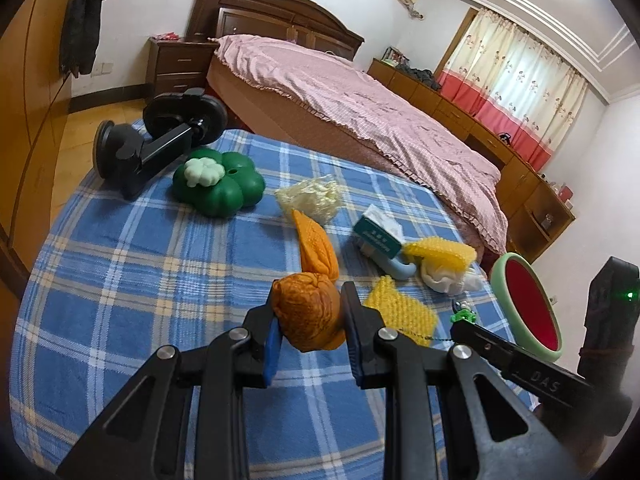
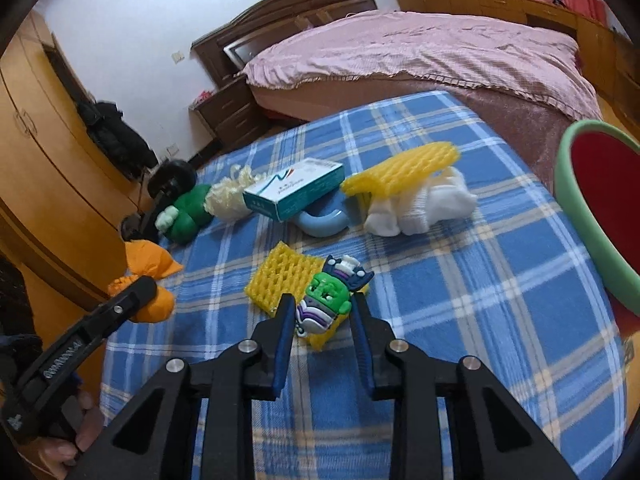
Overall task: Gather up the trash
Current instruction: 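Grasp the green figure keychain with the right gripper while the left gripper holds the orange toy, then carry orange toy and green figure over the red bin and open both grippers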
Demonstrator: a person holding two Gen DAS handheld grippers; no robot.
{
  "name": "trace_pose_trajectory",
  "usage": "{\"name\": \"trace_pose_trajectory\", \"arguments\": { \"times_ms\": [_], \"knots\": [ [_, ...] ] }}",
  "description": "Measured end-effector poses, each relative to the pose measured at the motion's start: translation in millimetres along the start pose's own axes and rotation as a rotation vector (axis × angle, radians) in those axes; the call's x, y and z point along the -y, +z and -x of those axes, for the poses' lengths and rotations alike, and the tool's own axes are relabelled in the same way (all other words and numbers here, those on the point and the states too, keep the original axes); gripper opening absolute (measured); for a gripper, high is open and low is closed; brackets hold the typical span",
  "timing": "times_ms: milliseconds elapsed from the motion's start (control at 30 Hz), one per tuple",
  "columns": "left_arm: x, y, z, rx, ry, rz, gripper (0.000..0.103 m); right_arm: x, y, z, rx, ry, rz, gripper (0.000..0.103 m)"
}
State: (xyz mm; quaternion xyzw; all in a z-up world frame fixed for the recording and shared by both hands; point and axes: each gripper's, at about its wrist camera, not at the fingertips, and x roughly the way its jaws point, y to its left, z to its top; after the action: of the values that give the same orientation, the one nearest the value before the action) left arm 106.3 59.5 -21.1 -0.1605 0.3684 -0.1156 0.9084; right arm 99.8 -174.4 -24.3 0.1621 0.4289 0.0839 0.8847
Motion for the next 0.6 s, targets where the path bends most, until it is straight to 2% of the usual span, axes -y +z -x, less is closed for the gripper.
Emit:
{"name": "trace_pose_trajectory", "arguments": {
  "times_ms": [267,600],
  "knots": [
    [25.1,5.7,12.9,0.023,-0.053,-0.029,0.027,13.1,-1.3,42.6,0.075,0.018,-0.033,0.03],
    [70.7,12.1,14.5,-0.004,-0.127,-0.113,0.027,40.4,2.3,97.4,0.192,-0.007,-0.058,0.03]
  ]
}}
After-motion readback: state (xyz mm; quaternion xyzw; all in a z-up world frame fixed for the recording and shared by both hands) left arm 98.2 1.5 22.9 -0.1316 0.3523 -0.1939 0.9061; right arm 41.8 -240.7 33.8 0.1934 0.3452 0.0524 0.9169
